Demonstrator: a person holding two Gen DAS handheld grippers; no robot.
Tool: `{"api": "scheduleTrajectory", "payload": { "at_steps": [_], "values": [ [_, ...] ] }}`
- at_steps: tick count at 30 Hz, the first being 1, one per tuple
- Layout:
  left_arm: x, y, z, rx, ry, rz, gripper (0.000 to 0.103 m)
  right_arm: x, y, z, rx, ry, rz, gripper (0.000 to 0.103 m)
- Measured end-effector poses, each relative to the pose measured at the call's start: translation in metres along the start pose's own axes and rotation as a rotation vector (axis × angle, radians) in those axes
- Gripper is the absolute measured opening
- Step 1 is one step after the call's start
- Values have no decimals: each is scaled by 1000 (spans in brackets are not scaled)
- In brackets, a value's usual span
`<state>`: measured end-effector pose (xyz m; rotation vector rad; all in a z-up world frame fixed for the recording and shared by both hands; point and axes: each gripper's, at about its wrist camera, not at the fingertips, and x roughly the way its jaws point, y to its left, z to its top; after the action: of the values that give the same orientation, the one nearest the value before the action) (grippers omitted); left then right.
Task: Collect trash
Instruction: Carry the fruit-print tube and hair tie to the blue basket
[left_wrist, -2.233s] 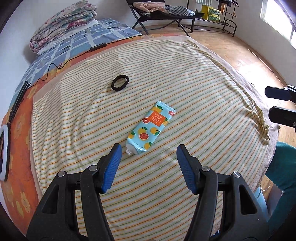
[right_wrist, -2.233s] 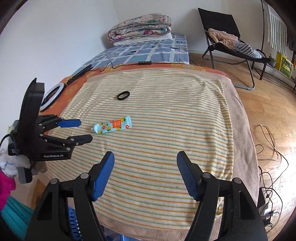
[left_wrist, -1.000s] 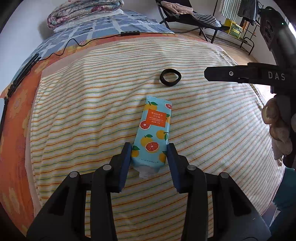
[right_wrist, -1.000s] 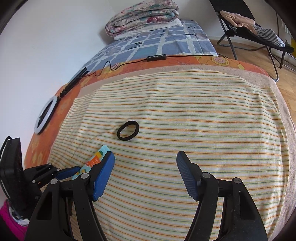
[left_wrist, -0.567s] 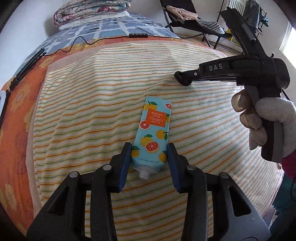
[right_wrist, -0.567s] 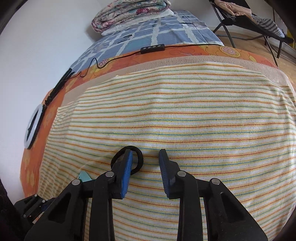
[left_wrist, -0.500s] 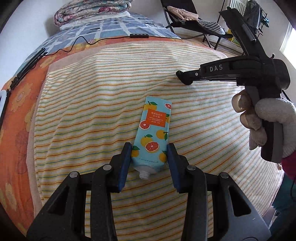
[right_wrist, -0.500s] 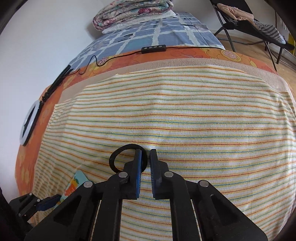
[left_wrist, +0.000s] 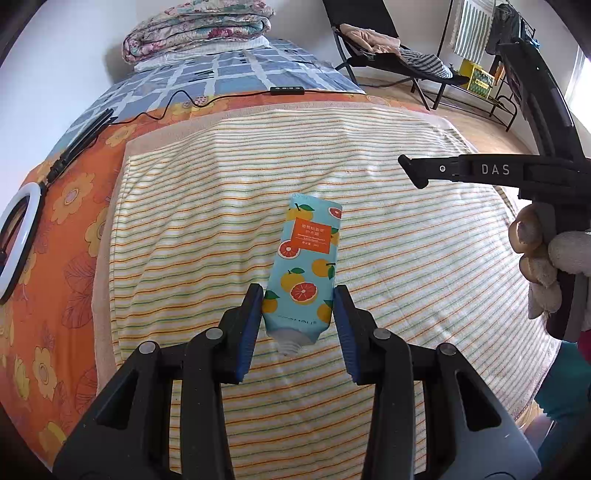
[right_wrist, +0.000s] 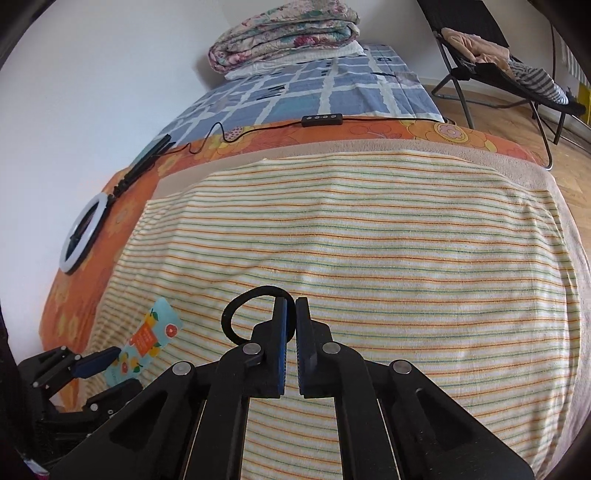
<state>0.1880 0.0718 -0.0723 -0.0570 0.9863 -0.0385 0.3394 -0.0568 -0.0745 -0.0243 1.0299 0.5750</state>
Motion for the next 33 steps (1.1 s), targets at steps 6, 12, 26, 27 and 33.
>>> {"api": "scheduleTrajectory", "payload": {
  "at_steps": [6,12,26,27,33],
  "values": [
    [-27,-12,-6,8,-18,11,39,-32,9,-19,-34,-19,8,3],
    [-53,-27,-16,18,-34,14,39,-62,16,-37,-73,-39,-1,3],
    [-119,-73,-62,36,-84,-2,39,-144,35,-104,-183,-96,-35,3],
    [-123,-76,-66,37,-87,-2,39,-149,36,-109,-191,-100,-37,3],
    [-140,-89,-97,22,-89,-22,39,-176,39,-144,-213,-114,-30,3]
  ]
}}
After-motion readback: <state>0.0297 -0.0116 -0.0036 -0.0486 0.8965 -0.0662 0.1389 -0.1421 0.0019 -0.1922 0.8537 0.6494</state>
